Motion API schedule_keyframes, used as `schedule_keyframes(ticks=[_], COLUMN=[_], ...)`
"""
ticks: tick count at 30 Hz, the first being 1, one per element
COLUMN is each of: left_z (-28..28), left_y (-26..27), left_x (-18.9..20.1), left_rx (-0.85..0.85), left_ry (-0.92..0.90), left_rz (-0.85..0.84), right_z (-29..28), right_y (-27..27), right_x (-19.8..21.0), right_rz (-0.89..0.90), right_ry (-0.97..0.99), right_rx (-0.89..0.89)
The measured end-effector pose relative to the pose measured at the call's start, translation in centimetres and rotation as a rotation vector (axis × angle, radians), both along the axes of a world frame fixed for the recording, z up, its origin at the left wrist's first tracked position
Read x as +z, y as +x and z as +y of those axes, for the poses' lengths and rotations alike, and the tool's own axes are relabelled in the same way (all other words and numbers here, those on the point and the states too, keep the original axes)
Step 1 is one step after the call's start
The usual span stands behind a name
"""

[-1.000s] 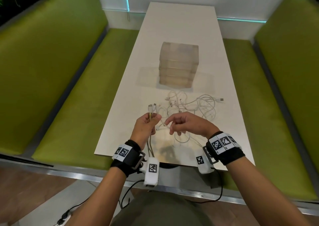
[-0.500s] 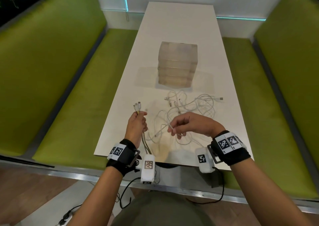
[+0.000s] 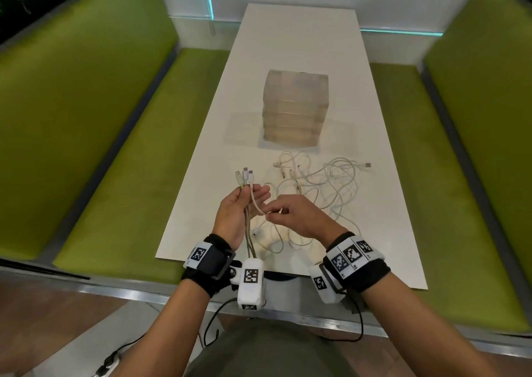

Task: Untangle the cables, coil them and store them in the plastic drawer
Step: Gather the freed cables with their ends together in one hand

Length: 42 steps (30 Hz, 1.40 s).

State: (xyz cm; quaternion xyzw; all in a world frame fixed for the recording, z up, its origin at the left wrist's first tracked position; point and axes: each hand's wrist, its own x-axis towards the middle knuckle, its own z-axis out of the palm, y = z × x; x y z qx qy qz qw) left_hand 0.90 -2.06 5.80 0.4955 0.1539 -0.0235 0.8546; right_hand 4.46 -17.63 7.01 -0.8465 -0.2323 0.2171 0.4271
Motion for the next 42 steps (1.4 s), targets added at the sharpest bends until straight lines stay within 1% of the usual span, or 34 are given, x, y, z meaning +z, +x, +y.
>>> schedule_keyframes(ticks=[3, 9, 17, 19, 21, 24, 25, 26, 28, 32, 34, 37, 40, 42], left_z=[-0.2, 0.2, 0.4, 0.4, 0.3, 1.2, 1.8, 2.4, 3.5, 3.7, 3.1, 1.9, 0.2, -0.7], left_y=[0.0, -0.3, -0.6, -0.6, -0.6, -0.3, -0.2, 0.0, 0.3, 0.4, 0.3, 0.1, 0.1, 0.2], left_x=[0.0, 0.1, 0.5, 0.5, 0.5, 1.4, 1.8, 2.3, 2.9, 3.0, 2.7, 2.1, 1.7, 1.6], left_rx=[-0.031, -0.082, -0.086, -0.066, -0.028, 0.070, 0.109, 0.141, 0.178, 0.215, 0.203, 0.102, -0.044, -0.070], left_ry=[-0.028, -0.058, -0.034, -0.010, -0.020, -0.077, -0.111, -0.136, -0.138, -0.065, 0.005, 0.212, 0.450, 0.491], left_rz=[-0.014, -0.027, -0.057, -0.036, -0.029, -0.048, -0.056, -0.067, -0.082, -0.099, -0.086, -0.027, 0.005, -0.002], right_z=[0.4, 0.3, 0.5, 0.6, 0.7, -0.1, -0.8, -1.6, -2.6, -2.0, -1.5, -0.6, 0.5, 1.0], right_y=[-0.5, -0.7, -0.7, -0.7, -0.5, 0.8, 1.6, 2.4, 3.7, 4.9, 5.0, 4.7, 4.3, 4.1], right_x=[-0.2, 0.3, 0.1, 0.0, -0.1, -1.3, -2.0, -2.4, -2.7, -1.6, -1.1, -0.1, 1.1, 1.7], right_rz=[-0.023, 0.033, 0.061, 0.053, 0.073, 0.041, 0.036, 0.039, 0.019, -0.061, -0.038, 0.016, 0.050, 0.085], right_ry=[0.001, 0.026, 0.053, 0.054, 0.015, -0.216, -0.263, -0.270, -0.226, -0.164, -0.055, 0.167, 0.282, 0.327], right_rx=[0.012, -0.022, -0.067, -0.057, -0.024, 0.119, 0.120, 0.080, -0.034, -0.121, -0.177, -0.244, -0.248, -0.234])
